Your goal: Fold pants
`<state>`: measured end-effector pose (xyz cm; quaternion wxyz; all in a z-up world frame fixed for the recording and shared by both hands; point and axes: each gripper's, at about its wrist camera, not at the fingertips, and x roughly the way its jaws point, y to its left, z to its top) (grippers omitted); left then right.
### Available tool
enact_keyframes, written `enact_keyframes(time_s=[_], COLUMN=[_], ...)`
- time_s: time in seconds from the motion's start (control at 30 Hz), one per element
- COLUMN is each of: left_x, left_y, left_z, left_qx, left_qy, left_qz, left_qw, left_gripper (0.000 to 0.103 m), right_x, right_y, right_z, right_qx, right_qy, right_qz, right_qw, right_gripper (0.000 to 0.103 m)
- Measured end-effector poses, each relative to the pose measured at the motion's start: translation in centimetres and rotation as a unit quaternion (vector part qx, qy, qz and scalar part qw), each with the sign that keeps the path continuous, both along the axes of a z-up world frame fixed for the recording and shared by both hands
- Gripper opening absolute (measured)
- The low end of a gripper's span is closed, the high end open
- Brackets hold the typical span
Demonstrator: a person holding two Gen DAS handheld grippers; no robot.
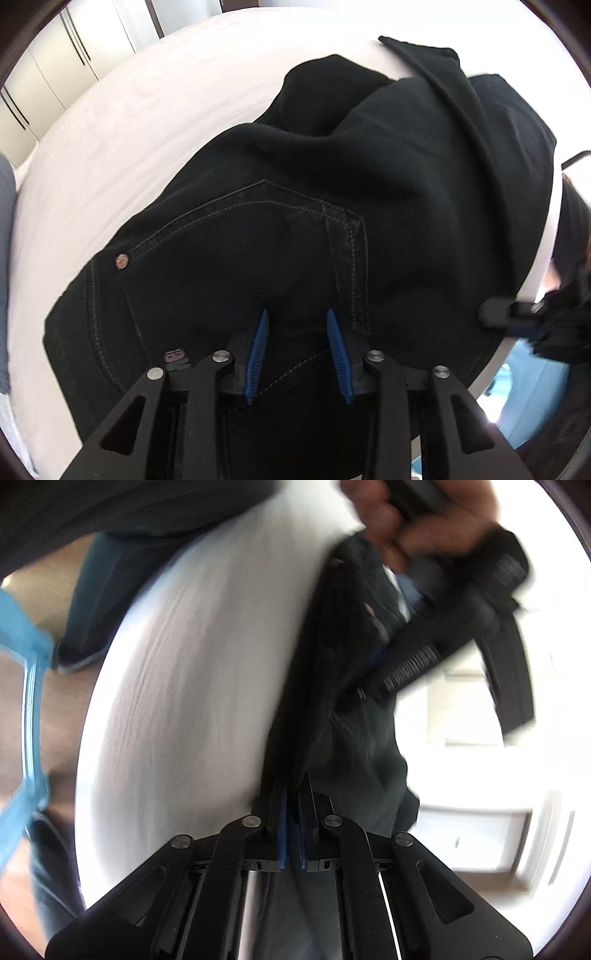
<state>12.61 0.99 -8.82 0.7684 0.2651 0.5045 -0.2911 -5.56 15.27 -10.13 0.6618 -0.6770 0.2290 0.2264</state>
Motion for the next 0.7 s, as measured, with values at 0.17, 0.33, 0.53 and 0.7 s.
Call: enact_keyframes(time_s=[0.17, 0.33, 0.53, 0.7], left_x=[-0.9, -1.7, -1.2, 1.2], left_y=[-0.7, -2.6, -3.2, 1.6], left_z=[0.3, 3.7, 4.1, -1.5], left_qx=[0.011, 0.004, -0.133, -0.257], left_qy=[-0.005, -0.043, 0.032, 0.129], left_qz=[0.015, 0.043, 0.097, 0.197], left_qw=[0.9998, 0.9981, 0.9858, 0.9373], left_gripper=[0.037, 0.038, 0.038, 0.019], right_x=[-0.1, 0.1, 2.9, 5.9], right_y=[-2.1, -7.6, -14.6, -22.7], right_z=[3.9, 9.9, 12.4, 12.4], right_qx=[0.125, 0.318, 0.496, 0.685], right_qy=[0.011, 0.032, 0.124, 0.230], right_qz=[-0.134, -0.279, -0.392, -0.441], right_qw=[0.983, 0.905, 0.765, 0.532], right_gripper=[0.088, 0.103, 0.099, 0.069])
